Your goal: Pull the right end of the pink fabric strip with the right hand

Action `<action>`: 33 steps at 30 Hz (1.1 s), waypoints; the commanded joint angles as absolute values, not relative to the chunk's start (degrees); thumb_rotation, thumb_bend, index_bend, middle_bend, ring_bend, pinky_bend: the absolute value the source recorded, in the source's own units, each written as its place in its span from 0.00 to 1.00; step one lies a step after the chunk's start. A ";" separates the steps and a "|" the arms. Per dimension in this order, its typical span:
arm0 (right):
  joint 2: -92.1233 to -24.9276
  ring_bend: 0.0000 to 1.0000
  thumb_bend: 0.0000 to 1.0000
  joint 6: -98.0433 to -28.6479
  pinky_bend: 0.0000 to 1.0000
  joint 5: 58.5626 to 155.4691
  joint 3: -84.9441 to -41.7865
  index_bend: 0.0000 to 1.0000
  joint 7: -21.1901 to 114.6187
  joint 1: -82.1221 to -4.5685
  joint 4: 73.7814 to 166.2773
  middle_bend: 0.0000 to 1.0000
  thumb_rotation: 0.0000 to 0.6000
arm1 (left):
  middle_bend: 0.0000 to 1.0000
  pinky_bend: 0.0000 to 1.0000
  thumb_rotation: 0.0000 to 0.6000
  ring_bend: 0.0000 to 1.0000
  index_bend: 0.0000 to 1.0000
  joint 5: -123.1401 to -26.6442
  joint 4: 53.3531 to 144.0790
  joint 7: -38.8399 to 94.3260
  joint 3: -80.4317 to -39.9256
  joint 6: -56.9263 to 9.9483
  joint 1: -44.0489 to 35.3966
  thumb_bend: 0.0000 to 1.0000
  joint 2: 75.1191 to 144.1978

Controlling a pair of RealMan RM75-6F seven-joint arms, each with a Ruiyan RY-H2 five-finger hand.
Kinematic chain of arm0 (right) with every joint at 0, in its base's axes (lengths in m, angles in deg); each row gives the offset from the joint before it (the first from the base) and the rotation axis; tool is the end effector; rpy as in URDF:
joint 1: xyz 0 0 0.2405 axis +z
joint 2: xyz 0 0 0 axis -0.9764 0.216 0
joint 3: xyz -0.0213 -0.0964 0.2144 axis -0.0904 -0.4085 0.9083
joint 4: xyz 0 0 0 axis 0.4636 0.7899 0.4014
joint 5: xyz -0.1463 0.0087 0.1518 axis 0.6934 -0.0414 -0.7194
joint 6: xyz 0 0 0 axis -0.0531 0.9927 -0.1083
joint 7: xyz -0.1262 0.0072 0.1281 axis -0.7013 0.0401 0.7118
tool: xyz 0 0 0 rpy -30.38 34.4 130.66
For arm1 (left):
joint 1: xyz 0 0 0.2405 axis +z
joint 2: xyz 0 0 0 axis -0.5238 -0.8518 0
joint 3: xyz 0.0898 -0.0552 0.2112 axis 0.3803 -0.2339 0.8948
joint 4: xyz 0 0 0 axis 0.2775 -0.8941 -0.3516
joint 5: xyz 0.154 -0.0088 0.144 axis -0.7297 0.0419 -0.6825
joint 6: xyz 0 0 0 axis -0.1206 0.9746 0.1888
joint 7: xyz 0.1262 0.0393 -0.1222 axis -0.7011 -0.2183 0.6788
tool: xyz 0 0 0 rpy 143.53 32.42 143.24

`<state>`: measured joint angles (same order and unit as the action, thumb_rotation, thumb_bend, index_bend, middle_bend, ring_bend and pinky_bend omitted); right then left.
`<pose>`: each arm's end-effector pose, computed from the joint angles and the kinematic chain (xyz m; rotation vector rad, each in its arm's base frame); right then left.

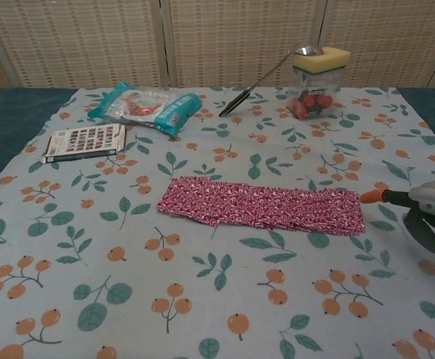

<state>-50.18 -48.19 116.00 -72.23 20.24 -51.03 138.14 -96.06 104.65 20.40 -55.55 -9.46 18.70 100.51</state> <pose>-0.2436 -0.2741 -0.0072 2.0087 -0.9606 0.4939 -0.3077 0.2646 0.1079 -1.5045 -0.7630 -0.7600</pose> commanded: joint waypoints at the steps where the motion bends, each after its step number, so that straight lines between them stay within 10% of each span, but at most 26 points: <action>1: -50.82 0.80 0.85 -47.36 0.74 113.76 -71.91 0.00 18.67 -49.88 138.56 0.65 1.00 | 0.00 0.26 1.00 0.05 0.06 -96.05 104.70 20.43 -55.59 -9.38 18.73 0.31 100.45; 17: -52.13 0.80 0.85 -44.40 0.74 103.15 -73.36 0.00 13.69 -45.21 137.75 0.65 1.00 | 0.00 0.26 1.00 0.05 0.06 -96.04 104.78 20.50 -55.61 -9.30 18.83 0.31 100.36; 33: -48.81 0.80 0.85 -44.90 0.74 99.27 -77.51 0.24 11.34 -43.54 140.16 0.65 1.00 | 0.01 0.26 1.00 0.05 0.06 -96.04 105.06 20.23 -55.59 -9.29 18.87 0.31 100.29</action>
